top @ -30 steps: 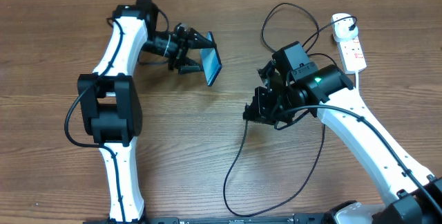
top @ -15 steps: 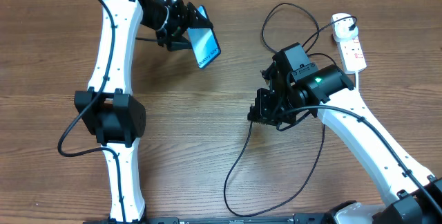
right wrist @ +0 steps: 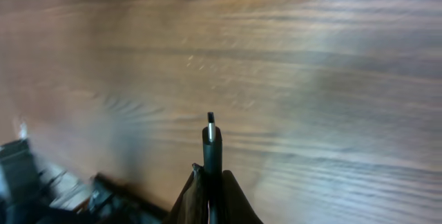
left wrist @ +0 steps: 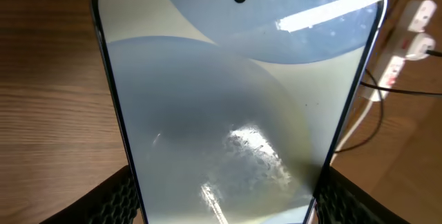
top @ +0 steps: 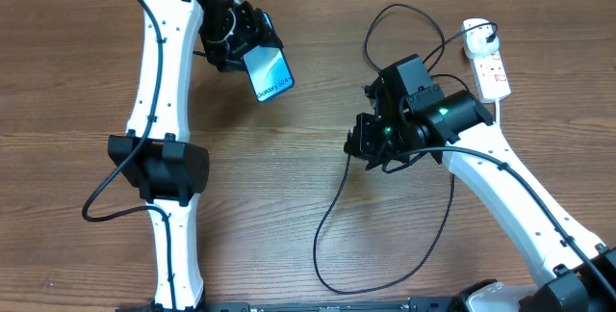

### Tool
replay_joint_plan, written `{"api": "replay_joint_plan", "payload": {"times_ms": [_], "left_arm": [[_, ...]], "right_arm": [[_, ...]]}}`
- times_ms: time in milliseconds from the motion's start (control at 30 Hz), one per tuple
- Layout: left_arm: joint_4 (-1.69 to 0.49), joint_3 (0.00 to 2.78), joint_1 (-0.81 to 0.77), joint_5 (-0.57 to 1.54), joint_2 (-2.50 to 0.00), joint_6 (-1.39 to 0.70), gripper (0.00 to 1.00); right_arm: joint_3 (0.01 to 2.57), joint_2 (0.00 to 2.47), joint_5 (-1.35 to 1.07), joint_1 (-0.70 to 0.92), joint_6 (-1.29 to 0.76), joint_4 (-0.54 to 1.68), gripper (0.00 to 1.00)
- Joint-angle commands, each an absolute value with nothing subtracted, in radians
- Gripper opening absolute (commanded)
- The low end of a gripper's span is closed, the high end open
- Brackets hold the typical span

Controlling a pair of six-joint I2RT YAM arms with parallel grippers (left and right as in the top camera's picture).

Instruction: Plug charger to phone and switch on socket

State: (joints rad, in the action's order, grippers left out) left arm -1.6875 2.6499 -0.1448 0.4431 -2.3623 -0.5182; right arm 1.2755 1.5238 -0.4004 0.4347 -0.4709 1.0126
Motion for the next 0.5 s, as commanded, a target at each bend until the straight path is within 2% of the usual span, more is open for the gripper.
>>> {"api": "replay_joint_plan", "payload": {"times_ms": [0, 400, 467], "left_arm": [[-1.69, 2.678, -0.179, 0.376, -2.328, -0.52, 0.39], [-1.69, 2.678, -0.209, 0.329, -2.328, -0.521, 0.4], [-1.689, 2.678, -0.209, 0.329, -2.328, -0.521, 0.4]], "right_arm": [[1.258, 1.522, -0.278, 0.438, -0.5, 0.983, 0.04], [1.147, 1.723, -0.274, 0.495, -0.644, 0.719, 0.04], [1.147, 1.751, -0.273, 0.509, -0.656, 0.69, 0.08]]}}
